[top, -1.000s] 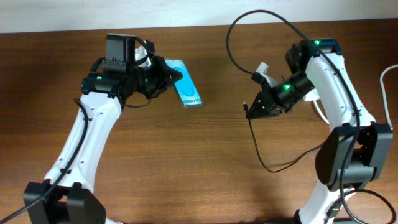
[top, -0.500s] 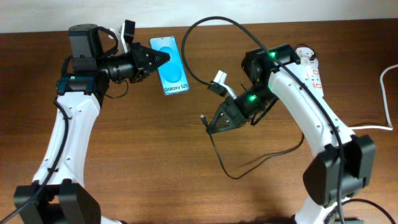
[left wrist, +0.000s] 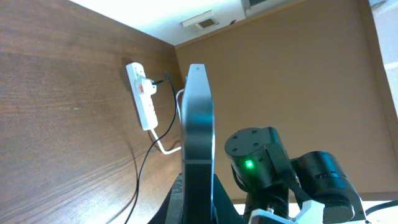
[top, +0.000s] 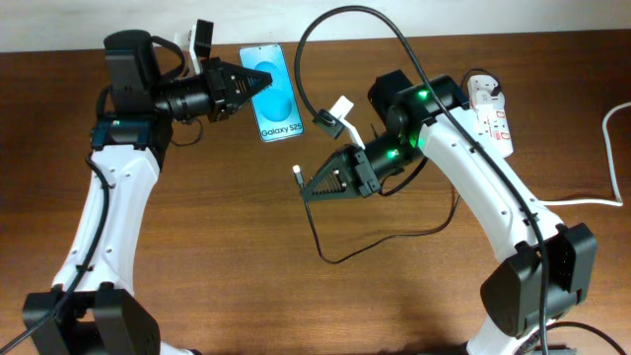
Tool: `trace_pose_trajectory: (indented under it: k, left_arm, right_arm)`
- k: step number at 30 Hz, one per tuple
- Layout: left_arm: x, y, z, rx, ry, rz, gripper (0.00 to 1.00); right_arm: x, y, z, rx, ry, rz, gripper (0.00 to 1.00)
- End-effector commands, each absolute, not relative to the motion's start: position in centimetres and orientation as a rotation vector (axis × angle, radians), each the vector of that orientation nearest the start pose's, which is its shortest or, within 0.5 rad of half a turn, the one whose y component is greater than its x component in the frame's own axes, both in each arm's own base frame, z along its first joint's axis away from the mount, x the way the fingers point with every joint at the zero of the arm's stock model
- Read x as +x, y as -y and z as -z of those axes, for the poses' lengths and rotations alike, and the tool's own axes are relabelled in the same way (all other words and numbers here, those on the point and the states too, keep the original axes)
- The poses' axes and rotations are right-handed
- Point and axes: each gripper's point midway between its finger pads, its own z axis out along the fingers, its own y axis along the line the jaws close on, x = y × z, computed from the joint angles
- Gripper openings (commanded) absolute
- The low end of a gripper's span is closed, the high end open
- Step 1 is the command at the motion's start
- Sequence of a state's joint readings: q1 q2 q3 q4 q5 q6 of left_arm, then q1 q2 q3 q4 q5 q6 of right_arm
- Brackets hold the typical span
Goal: Plug charger to phone and switch on socket
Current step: 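Carry the cable plug toward the phone's bottom port, then push the USB-C plug up into the phone's bottom port with the right gripper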
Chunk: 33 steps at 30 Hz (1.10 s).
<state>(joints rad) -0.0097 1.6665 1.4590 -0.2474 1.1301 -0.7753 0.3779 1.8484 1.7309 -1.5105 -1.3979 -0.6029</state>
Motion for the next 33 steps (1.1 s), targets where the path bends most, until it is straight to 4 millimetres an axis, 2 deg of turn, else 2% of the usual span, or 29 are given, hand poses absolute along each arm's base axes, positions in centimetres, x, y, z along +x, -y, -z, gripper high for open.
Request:
trace_pose_trajectory:
  k: [1,4,8,12,18,22,33]
  left_arm:
    - [42.6,16.3,-32.9,0.029,-2.083,1.652,0.00]
    - [42.7,16.3,-33.0,0.010,-2.086,1.664,0.00]
    - [42.7,16.3,-33.2,0.015,-2.079,1.662,0.00]
    - [42.8,16.3,-33.5,0.008,-2.071,1.670,0.00]
    - [43.0,16.4,-34.0,0.020,-2.050,1.675,0.00]
    - [42.8,16.4,-34.0,0.026,-2.051,1.682,0.00]
    - [42.7,16.5,-34.1,0.035,-2.051,1.691,0.00]
  right_arm:
    - [26.1,-28.7,-29.3,-1.000,-2.116,-1.958,0.04]
    - [27.5,-29.2,-29.0,-0.977,-2.132,-1.926,0.04]
    - [28.2,-29.4,-29.0,-0.981,-2.112,-1.915,0.04]
    - [29.2,-29.8,-27.9,-0.942,-2.147,-1.933,0.04]
    - [29.5,-29.9,-27.6,-0.944,-2.142,-1.930,0.04]
    - [30.4,-30.3,-27.9,-0.904,-2.153,-1.935,0.04]
    - [30.8,-30.2,-27.2,-0.886,-2.204,-1.886,0.04]
